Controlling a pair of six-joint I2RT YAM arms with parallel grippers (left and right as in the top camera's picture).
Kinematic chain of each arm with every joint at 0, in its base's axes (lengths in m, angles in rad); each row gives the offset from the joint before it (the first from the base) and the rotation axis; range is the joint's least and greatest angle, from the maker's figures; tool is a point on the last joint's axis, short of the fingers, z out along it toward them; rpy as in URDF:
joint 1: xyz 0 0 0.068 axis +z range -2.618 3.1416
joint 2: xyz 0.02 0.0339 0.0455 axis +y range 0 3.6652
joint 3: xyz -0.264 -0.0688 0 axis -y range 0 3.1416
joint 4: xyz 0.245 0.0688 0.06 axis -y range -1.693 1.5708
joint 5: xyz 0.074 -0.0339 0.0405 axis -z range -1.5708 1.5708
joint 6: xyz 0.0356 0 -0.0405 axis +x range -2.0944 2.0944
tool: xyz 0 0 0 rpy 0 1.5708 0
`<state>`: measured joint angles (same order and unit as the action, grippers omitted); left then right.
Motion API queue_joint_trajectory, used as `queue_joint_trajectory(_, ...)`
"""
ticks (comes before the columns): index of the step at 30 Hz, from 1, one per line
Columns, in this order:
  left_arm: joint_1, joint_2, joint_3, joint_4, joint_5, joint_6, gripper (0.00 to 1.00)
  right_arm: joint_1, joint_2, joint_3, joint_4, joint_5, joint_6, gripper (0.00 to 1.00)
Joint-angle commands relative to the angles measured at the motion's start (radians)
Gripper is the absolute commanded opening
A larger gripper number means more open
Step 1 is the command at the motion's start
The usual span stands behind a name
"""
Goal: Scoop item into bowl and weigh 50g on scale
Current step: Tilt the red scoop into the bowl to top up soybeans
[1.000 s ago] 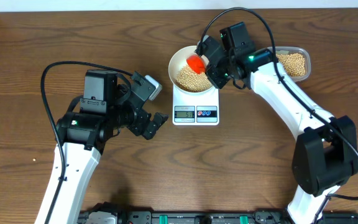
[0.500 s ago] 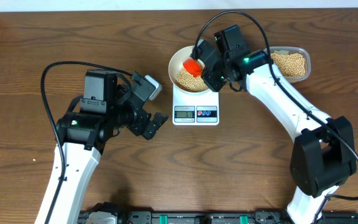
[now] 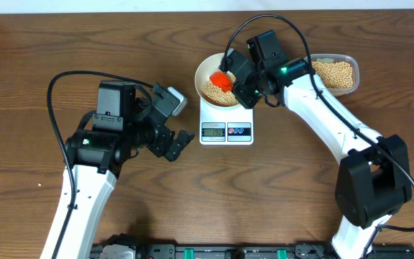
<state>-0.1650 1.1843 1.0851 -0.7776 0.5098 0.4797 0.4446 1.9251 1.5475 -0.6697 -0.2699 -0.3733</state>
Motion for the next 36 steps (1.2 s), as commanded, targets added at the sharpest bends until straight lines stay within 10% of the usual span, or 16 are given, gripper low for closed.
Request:
queue_joint_trajectory(1,-0.002,0.005,0.024,0.000,-0.005,0.017,0.99,0.008,0.024,0.003,-0.007,-0.056,-0.002,0.01)
queue_joint_trajectory(36,-0.002,0.005,0.024,0.000,-0.005,0.018,0.99,-0.214,-0.018,0.005,0.045,-0.447,0.160,0.01)
